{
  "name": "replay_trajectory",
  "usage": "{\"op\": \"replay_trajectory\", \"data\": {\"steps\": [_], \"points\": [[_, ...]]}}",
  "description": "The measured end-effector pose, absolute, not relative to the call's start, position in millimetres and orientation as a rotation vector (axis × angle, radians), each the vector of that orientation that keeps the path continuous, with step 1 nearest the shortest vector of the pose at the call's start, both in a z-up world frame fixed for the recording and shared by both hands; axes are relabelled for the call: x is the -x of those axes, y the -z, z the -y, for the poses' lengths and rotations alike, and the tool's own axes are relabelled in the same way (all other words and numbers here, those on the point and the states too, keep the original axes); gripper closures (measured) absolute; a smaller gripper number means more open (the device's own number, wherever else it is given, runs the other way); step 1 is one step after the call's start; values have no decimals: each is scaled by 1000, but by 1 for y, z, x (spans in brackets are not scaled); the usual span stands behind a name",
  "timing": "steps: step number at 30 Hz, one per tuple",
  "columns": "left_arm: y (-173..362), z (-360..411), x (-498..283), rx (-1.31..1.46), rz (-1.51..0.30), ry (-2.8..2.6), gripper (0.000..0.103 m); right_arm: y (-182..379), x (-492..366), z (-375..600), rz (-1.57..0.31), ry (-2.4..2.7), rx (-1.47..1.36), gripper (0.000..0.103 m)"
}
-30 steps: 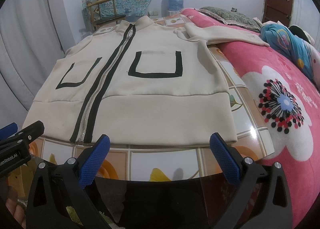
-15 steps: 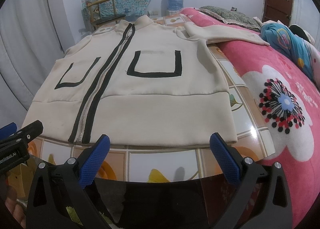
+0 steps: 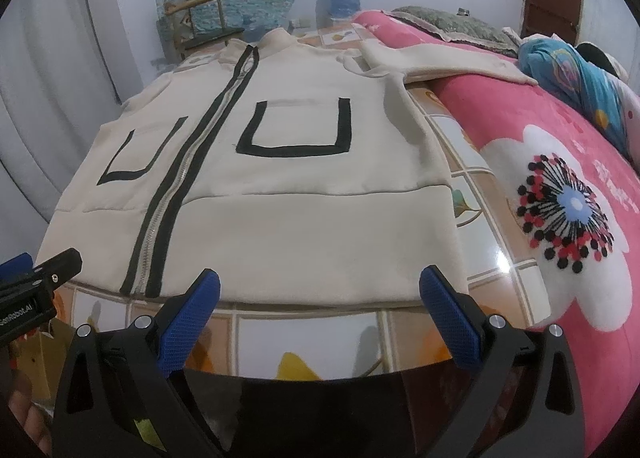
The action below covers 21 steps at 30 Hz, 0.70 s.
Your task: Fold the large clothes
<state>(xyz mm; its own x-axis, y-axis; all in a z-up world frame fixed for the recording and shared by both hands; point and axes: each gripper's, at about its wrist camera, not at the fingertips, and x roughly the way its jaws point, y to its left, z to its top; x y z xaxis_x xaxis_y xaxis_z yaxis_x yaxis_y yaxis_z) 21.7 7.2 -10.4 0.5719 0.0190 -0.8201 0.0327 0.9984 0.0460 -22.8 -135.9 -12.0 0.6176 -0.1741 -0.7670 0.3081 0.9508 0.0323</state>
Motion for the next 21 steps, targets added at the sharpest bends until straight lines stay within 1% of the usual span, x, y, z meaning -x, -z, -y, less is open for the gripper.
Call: {"op": "replay_trajectory", "data": {"steps": [10, 17, 21], "points": [[40, -2, -59, -106, -1015, -2, 8, 18, 5, 165, -869, 314, -155, 6], [56, -14, -75, -45, -984, 115, 8, 15, 3, 198, -844, 376, -127, 6], [58, -13, -76, -80, -972, 120, 8, 14, 5, 215, -831, 389, -125, 6]]}}
